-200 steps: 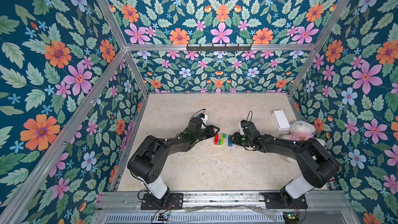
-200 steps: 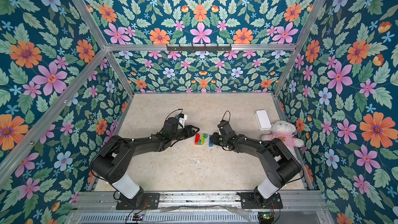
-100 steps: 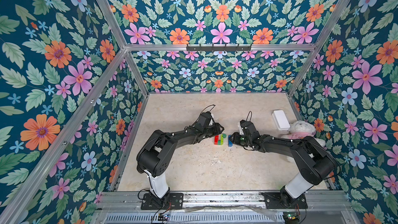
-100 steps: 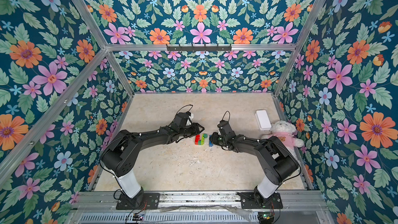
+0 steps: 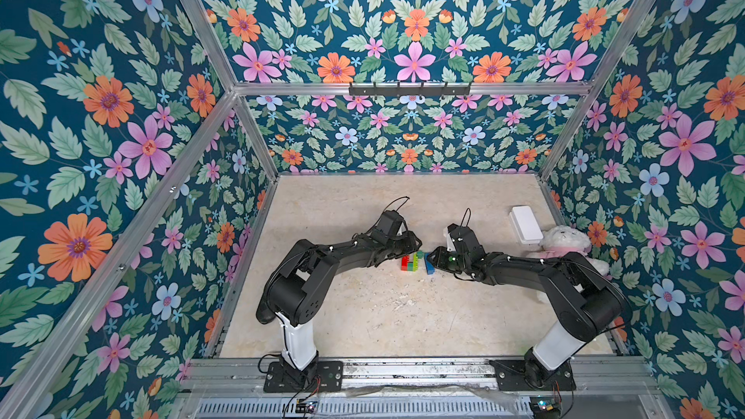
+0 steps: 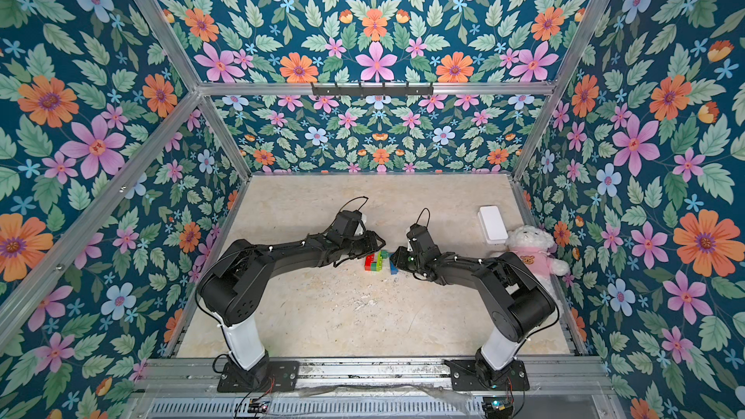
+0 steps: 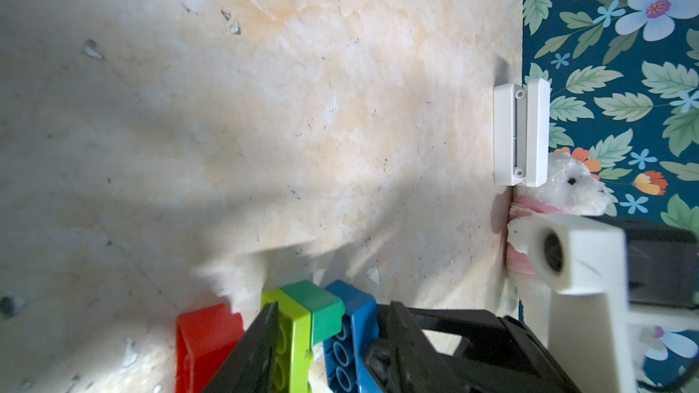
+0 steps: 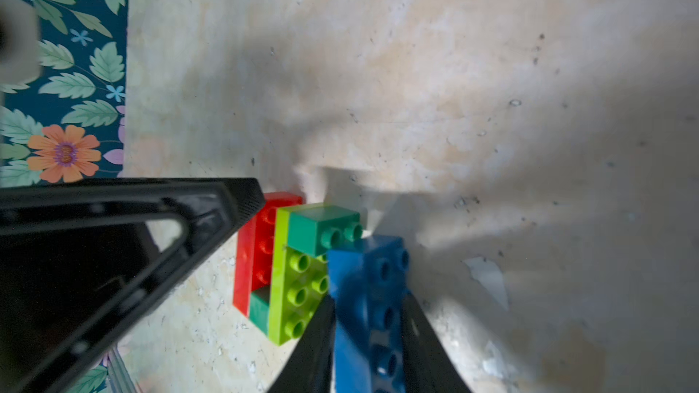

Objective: Assemble the number 5 with lego
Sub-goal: Assemble the lego brick with the lego brick.

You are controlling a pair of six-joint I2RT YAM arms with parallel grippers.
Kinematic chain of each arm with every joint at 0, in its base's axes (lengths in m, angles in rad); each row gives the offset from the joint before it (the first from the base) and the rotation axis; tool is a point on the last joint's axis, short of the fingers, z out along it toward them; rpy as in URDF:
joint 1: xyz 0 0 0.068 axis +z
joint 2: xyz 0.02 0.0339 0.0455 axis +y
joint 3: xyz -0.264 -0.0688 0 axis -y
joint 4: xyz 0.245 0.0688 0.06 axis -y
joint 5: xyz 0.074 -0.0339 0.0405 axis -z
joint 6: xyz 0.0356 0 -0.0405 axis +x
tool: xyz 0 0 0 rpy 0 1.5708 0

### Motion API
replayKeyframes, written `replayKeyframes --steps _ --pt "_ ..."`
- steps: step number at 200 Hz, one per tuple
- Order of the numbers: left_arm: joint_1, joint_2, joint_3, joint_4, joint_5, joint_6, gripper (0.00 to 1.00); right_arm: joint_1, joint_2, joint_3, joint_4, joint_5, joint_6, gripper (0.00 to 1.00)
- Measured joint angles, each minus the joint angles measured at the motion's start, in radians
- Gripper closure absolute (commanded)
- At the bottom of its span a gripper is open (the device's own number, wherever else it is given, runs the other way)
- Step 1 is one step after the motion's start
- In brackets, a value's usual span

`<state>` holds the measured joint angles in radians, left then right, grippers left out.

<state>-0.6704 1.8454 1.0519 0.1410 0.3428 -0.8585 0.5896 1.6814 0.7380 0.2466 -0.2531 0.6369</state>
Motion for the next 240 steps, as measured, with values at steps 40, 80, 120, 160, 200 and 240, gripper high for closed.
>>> replayKeyframes --steps 40,80,120,160,200,240 --pt "-0.008 0.016 0.011 -0.006 -0.003 0.0 0.51 -0.002 0.011 0.0 0.021 -0.003 0.0 0.68" --pt "-0.008 0.022 0.011 -0.009 -0.007 -0.001 0.51 -0.005 0.014 -0.001 0.033 -0.003 0.011 0.69" --pt "-0.008 0.029 0.012 -0.013 -0.011 -0.001 0.52 -0.005 0.014 -0.004 0.04 -0.002 0.023 0.71" --pt "-0.008 0.034 0.014 -0.014 -0.011 -0.002 0.53 -0.005 0.014 -0.004 0.044 0.005 0.028 0.72" --pt "-0.008 0.036 0.015 -0.014 -0.011 -0.003 0.54 -0.005 0.013 -0.009 0.059 0.023 0.043 0.73" --pt "-0.008 0.036 0.015 -0.014 -0.011 -0.003 0.55 -0.005 0.011 -0.01 0.063 0.042 0.05 0.73"
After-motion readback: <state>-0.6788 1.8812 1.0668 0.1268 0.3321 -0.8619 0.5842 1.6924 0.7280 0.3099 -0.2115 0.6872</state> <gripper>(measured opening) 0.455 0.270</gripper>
